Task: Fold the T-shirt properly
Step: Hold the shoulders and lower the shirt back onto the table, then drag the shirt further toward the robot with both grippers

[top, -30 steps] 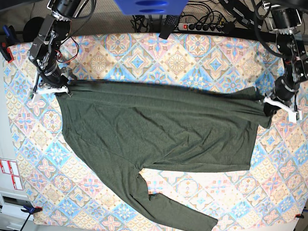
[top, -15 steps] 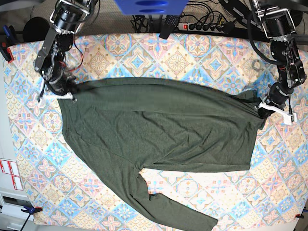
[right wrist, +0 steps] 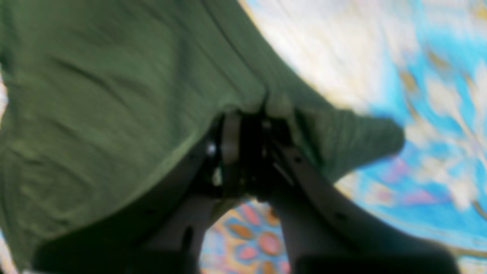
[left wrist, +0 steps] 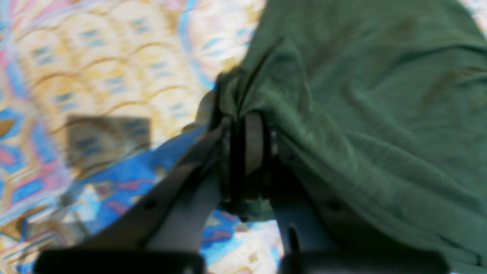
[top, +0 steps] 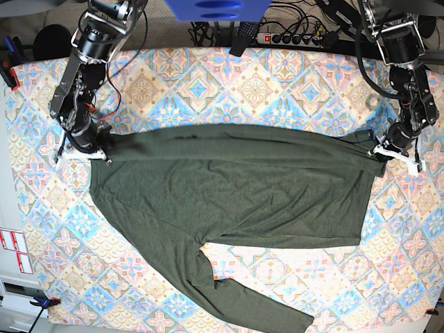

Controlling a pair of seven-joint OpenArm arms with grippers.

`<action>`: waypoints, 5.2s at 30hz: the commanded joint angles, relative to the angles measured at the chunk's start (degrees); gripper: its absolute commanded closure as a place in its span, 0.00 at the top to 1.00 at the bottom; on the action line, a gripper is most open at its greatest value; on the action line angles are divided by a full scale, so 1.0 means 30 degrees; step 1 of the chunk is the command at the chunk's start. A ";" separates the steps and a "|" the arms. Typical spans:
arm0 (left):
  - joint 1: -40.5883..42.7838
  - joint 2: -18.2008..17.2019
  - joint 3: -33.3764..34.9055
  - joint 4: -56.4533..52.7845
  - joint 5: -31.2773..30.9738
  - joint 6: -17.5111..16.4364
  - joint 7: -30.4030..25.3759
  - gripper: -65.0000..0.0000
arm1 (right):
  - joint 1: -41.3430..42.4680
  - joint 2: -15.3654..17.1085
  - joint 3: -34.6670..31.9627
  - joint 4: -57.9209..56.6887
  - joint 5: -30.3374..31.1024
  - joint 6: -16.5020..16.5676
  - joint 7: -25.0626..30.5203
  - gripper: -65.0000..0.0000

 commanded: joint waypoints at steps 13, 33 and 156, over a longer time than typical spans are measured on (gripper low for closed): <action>-0.0456 -0.0428 0.1806 0.0355 0.0498 -0.0015 -0.0364 0.44 | -0.0471 0.0262 0.0017 0.0797 0.0082 0.0069 0.0064 0.25; 0.2972 -0.1073 0.1630 0.5718 0.0410 0.0072 -0.0364 0.45 | -0.2405 0.0291 -0.2415 0.5662 0.0170 0.0069 -0.0170 0.35; 0.7632 -0.2450 0.0019 0.3227 -0.3868 -0.2155 0.4706 0.12 | -0.9174 -0.0090 0.3270 0.4783 0.5620 0.0040 -0.1870 0.26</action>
